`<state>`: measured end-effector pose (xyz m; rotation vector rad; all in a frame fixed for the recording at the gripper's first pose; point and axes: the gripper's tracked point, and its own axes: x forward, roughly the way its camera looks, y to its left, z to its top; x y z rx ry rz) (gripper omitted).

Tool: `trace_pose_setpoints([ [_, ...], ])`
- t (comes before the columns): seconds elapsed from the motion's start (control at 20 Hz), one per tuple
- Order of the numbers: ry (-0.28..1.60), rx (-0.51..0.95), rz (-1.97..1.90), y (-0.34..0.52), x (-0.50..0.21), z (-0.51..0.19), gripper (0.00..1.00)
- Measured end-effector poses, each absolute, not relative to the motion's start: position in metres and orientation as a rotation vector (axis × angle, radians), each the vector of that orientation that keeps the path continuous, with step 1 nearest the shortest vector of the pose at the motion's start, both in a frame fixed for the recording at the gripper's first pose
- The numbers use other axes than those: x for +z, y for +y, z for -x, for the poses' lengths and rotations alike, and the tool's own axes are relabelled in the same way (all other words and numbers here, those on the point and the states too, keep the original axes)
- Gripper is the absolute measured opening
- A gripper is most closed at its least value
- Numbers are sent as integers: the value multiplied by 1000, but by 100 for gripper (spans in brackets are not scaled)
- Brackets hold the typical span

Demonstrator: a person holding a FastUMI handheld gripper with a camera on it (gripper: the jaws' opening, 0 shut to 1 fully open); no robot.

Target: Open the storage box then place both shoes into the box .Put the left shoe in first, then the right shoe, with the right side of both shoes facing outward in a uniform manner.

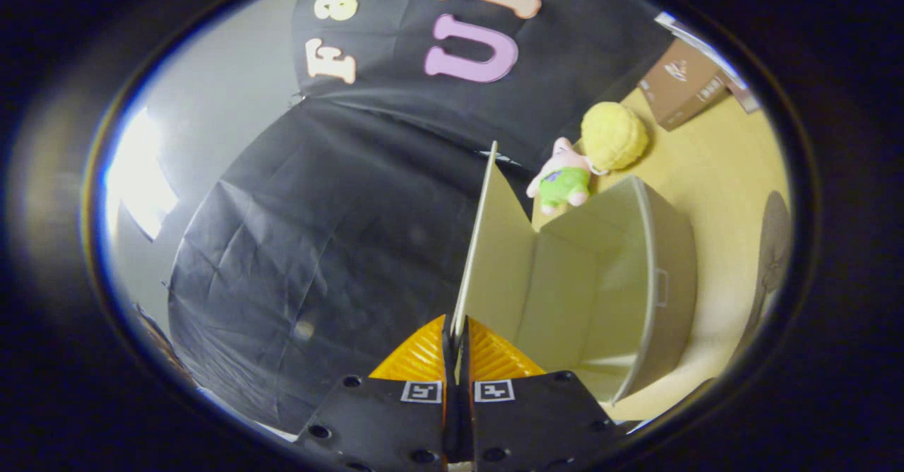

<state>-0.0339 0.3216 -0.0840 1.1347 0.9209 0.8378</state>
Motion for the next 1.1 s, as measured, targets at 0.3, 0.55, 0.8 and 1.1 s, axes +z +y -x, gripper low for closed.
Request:
trace_pose_setpoints([
  [0.3,878,923,-1053,383,-54,40,3],
  [0.55,901,972,-1044,440,-55,42,3],
  [0.8,926,1000,-1012,486,-60,56,3],
  [1.1,888,1033,-846,520,-81,66,36],
])
